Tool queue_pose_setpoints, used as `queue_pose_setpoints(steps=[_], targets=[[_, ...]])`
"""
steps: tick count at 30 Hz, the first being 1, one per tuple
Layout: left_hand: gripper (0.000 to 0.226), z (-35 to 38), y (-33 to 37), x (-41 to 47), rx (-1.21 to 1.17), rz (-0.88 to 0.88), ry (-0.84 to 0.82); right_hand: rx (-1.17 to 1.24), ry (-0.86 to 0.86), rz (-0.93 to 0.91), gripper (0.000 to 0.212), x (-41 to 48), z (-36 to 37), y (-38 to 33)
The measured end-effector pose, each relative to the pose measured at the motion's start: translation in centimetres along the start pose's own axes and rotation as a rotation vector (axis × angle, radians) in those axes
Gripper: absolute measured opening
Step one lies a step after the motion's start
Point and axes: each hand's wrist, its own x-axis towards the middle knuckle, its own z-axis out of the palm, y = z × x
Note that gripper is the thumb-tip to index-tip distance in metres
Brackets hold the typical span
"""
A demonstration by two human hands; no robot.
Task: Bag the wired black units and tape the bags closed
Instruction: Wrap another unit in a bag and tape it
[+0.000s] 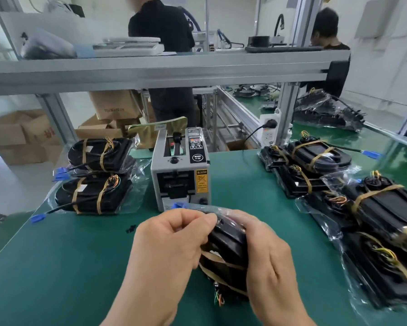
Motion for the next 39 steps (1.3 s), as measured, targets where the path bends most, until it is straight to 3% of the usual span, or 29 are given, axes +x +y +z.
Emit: queue_pose_setpoints(steps=[8, 19, 26, 39], targets=[[0.021, -0.4, 0.0, 0.6, 0.091, -0.011, -0.01, 0.128, -0.091, 0.133, 0.05, 0.2, -0.2, -0.9], [0.023, -0.1, -0.1, 0.8, 0.104, 0.026, 0.028, 0.059, -0.186, 0.005, 0.03, 0.3, -0.9, -1.9], [0.023, 0.0, -0.3, 0.8, 0.037, 0.009, 0.029, 0.007, -0.236, 0.002, 0.07, 0.0, -0.8, -0.8], [0.009, 0.1, -0.4, 0.7, 0.136, 0.082, 0.044, -0.065, -0.209, -0.017, 0.074, -0.1, -0.7, 0.5]])
